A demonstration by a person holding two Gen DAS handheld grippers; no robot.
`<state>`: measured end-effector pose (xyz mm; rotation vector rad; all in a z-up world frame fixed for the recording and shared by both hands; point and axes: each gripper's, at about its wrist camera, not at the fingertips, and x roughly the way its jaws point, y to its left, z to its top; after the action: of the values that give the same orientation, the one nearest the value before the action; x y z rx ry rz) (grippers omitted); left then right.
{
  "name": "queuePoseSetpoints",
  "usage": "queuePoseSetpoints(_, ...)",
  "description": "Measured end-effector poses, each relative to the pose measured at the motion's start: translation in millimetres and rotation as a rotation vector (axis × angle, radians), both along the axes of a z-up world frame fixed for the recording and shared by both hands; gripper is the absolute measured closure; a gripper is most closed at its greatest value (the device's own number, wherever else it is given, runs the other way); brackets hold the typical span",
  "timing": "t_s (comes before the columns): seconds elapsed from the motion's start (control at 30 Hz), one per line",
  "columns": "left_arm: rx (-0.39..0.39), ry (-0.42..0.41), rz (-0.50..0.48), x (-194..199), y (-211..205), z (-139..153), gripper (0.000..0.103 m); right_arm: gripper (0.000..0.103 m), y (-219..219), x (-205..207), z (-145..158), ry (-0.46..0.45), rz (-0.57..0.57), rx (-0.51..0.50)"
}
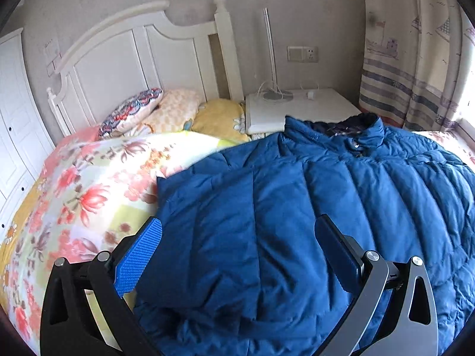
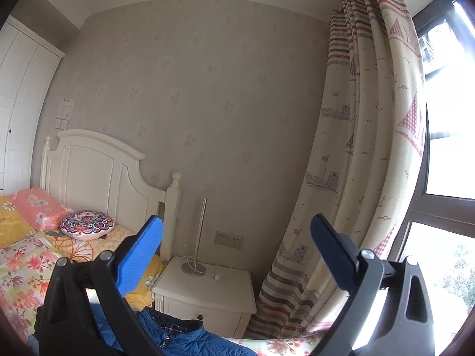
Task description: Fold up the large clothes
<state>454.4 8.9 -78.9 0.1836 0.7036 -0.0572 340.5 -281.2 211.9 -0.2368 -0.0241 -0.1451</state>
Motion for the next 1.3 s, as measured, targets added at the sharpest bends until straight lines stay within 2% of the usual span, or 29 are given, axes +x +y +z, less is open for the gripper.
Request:
queuePoseSetpoints(0.1, 0.007, 0.033, 0.005, 11.1, 0.3, -16.6, 0.004, 0.004, -0.7, 16.2, -8.4, 0.022, -0.002, 0.0)
queuePoseSetpoints(0.17, -0.016, 0.056, 0.003, 16.4, 3.4, -25.5, 0.004, 0.004, -0.3, 29.3, -16.2, 0.039, -0.002, -0.002)
queuePoseSetpoints(0.3, -0.036, 0.078, -0.001, 20.3, 5.5, -30.6, 0.004, 0.003, -1.9, 54.2, -31.6, 0.069, 0.004, 0.003)
queuePoseSetpoints(0.4, -0.032, 0.087, -0.002, 21.6, 5.2, -33.4, 0.004, 0.003, -5.3, 78.7, -52.8, 0.112, 0.012, 0.015)
queuePoseSetpoints(0.47, -0.043, 0.095, -0.003, 22.4, 6.6, -34.2, 0.004, 0.003, -7.9, 97.5, -79.6, 0.168, 0.037, 0.035)
queuePoseSetpoints(0.53, -0.055, 0.101, -0.005, 23.9, 7.9, -34.4, 0.004, 0.003, -14.0, 118.1, -125.1, 0.271, 0.087, 0.074)
queuePoseSetpoints(0.6, -0.064, 0.105, -0.006, 24.5, 9.0, -34.8, 0.004, 0.003, -21.2, 139.5, -188.1, 0.433, 0.109, 0.111)
queuePoseSetpoints(0.73, -0.07, 0.108, -0.008, 25.3, 9.7, -35.4, 0.004, 0.004, -34.2, 157.6, -301.4, 0.704, 0.127, 0.169)
queuePoseSetpoints(0.83, -0.078, 0.111, -0.009, 26.2, 10.3, -35.4, 0.004, 0.004, -42.6, 166.9, -359.4, 0.847, 0.12, 0.204)
queuePoseSetpoints(1.0, -0.086, 0.115, -0.008, 25.0, 10.7, -35.3, 0.004, 0.002, -36.6, 169.1, -377.0, 0.835, 0.115, 0.19)
queuePoseSetpoints(1.1, -0.087, 0.116, -0.007, 25.6, 10.8, -35.3, 0.004, 0.005, -41.2, 166.9, -370.3, 0.831, 0.119, 0.221)
queuePoseSetpoints(1.2, -0.091, 0.12, -0.007, 26.5, 11.4, -35.3, 0.004, 0.005, -54.4, 135.6, -343.6, 0.734, 0.037, 0.237)
queuePoseSetpoints(1.27, -0.093, 0.12, -0.008, 26.5, 11.0, -35.3, 0.004, 0.004, -62.5, 126.6, -343.2, 0.733, -0.021, 0.206)
queuePoseSetpoints(1.3, -0.092, 0.121, -0.007, 26.7, 10.7, -35.2, 0.004, 0.003, -67.3, 129.4, -354.7, 0.78, -0.034, 0.205)
